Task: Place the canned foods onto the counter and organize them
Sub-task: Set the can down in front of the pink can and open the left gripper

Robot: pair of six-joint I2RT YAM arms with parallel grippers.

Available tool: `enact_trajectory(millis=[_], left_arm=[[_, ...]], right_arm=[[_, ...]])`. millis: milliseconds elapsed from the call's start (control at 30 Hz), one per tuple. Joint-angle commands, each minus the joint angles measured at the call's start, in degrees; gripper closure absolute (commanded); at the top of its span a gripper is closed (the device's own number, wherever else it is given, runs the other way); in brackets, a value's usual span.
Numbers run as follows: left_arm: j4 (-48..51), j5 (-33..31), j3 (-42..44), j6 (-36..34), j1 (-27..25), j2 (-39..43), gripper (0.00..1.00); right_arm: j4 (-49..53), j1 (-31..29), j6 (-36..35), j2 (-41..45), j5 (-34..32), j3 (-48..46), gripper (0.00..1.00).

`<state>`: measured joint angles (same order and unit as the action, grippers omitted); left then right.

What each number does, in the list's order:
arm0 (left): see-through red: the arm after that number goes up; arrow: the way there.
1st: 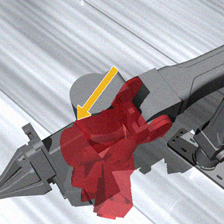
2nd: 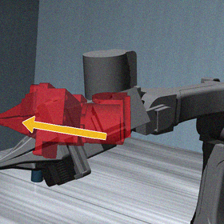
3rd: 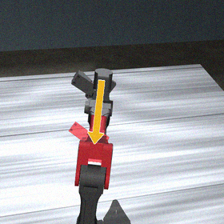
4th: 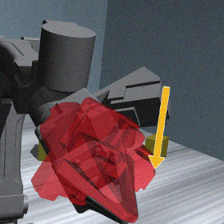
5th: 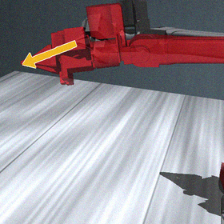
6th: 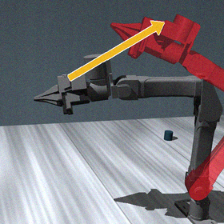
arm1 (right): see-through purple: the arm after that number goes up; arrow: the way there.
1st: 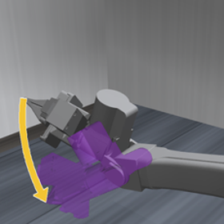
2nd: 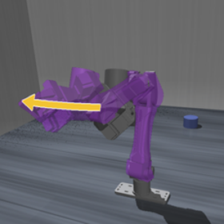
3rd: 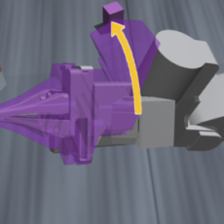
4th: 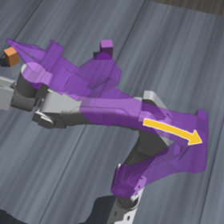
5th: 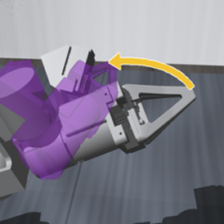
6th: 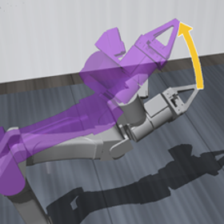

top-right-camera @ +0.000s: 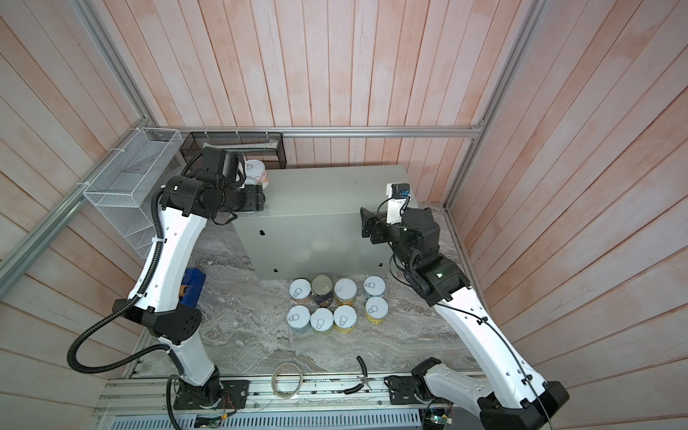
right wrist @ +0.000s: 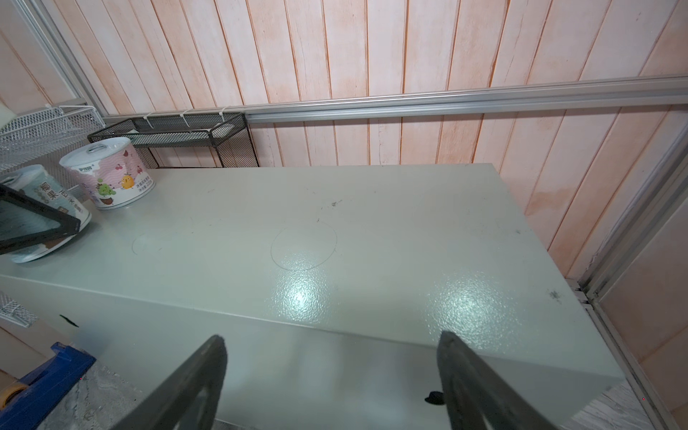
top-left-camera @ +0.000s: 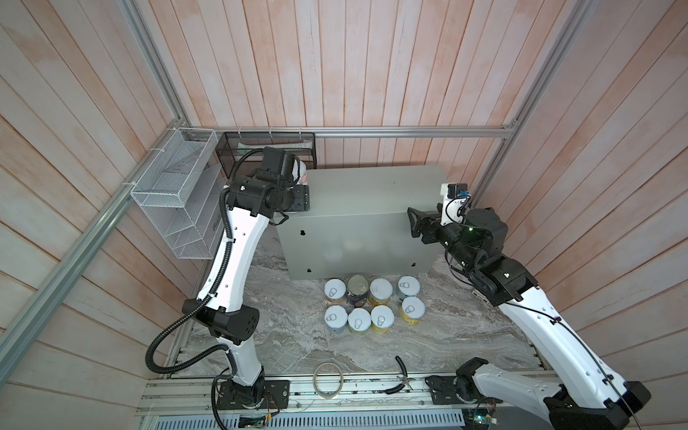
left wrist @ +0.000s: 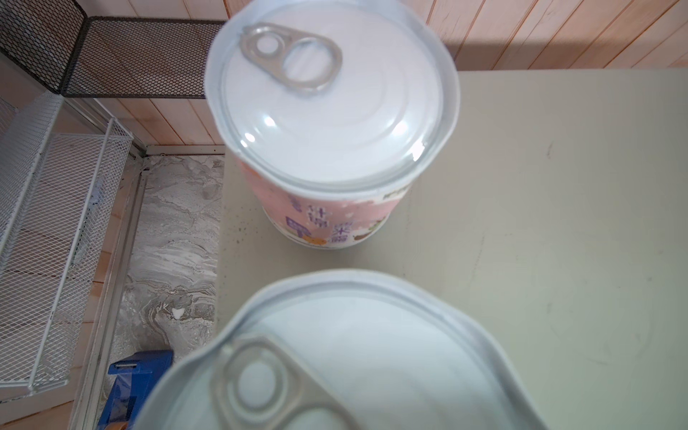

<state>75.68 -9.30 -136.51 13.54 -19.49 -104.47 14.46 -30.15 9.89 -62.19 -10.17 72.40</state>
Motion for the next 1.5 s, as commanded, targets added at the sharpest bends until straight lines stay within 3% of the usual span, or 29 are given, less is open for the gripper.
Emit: enact_trajectory(millis=[0, 33, 800, 967, 1067, 1267, 1333, 1467], left_arm=[[-4.56, -0.67, 0.15, 0.69, 0.39, 1.02, 0.09], [-4.51, -0.63, 0.09, 0.61, 0.37, 1.01, 0.00], [-8.91, -1.37, 3.09, -1.13, 0.36, 10.08, 0.00], [-18.06, 0.50, 17.95, -0.97, 0.20, 20.46, 0.00], [-22.88, 2.50, 27.22, 0.35, 0.23, 26.75, 0.06], [-25.93, 5.75, 36.52, 1.46, 0.23, 32.53, 0.16], [-26.88, 6.46, 40.07, 1.50, 0.11, 34.73, 0.16], [-28.53, 3.11, 47.94, 1.22, -3.30, 39.67, 0.01]], right_arm=[[-1.87, 0.36, 0.57, 0.74, 0.43, -0.93, 0.13], [-1.97, 0.36, 0.66, 0.76, 0.59, -1.03, 0.13], [-2.28, 0.35, 2.68, 1.02, 4.48, 0.67, 0.13], [-2.45, 0.30, 2.59, 0.89, 4.66, 2.08, 0.13], [-2.78, 0.27, 2.83, 0.50, 5.27, 2.75, 0.14], [-2.33, -0.29, 4.35, -0.69, 7.81, 3.45, 0.19], [-0.85, -1.49, 4.21, -0.81, 7.21, 3.64, 0.20], [4.46, -5.60, 3.80, -0.41, 1.71, 3.37, 0.20]])
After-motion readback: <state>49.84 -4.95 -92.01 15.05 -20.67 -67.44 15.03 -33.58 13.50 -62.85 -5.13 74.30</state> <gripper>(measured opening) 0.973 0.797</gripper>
